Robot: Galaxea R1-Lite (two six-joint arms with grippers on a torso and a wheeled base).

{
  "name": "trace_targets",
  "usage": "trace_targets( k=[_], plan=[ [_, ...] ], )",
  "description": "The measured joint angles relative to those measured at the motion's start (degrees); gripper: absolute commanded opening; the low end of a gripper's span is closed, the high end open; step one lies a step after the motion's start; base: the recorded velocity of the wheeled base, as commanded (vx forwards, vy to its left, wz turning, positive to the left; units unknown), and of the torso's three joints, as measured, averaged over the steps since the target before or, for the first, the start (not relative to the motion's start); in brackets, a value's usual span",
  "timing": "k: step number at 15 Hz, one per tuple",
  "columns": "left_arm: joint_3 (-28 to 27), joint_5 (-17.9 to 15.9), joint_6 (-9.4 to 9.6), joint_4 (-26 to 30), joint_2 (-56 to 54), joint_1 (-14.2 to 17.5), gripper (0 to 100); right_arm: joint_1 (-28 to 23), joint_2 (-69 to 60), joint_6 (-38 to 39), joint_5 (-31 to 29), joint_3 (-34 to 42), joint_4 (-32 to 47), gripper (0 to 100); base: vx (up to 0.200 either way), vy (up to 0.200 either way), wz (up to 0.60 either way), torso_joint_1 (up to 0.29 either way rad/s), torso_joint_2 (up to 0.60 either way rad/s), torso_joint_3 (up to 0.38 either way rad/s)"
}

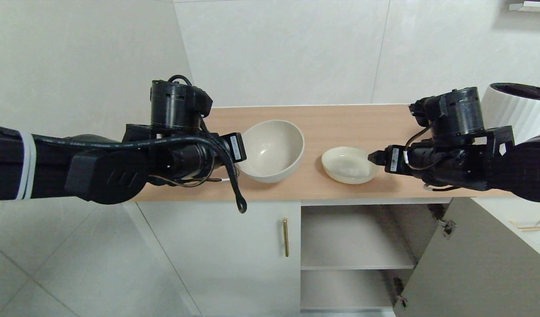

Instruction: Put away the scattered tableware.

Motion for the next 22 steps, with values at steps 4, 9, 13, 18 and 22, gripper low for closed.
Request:
trace_targets(
  k=[4,9,13,18,22],
  plan=[
    [1.2,-1.3,-0.17,0.0,-2.0,0.0,0,-2.3,5.4,0.3,-1.5,-2.0,-2.1,100,0.000,0.000,0.00,0.000,0.00,0.000],
    [1.3,-1.4,-0.16,0.0,-2.5,0.0,0,-3.0,11.3,0.1,-3.2,-1.8,-11.9,100,0.000,0.000,0.00,0.000,0.00,0.000],
    [1.3,-1.3,-0.16,0.0,-2.5,0.0,0,-3.0,12.3,0.2,-3.3,-1.7,-12.0,0,0.000,0.000,0.00,0.000,0.00,0.000],
    [1.3,-1.2,-0.22,0.0,-2.5,-0.1,0,-2.9,12.3,0.4,-3.0,-1.6,-12.1,0,0.000,0.000,0.00,0.000,0.00,0.000],
    [1.4,-1.2,-2.16,-0.3,-2.5,-0.4,0,-2.9,10.8,0.4,-2.8,-0.9,-11.9,0,0.000,0.000,0.00,0.000,0.00,0.000]
  ],
)
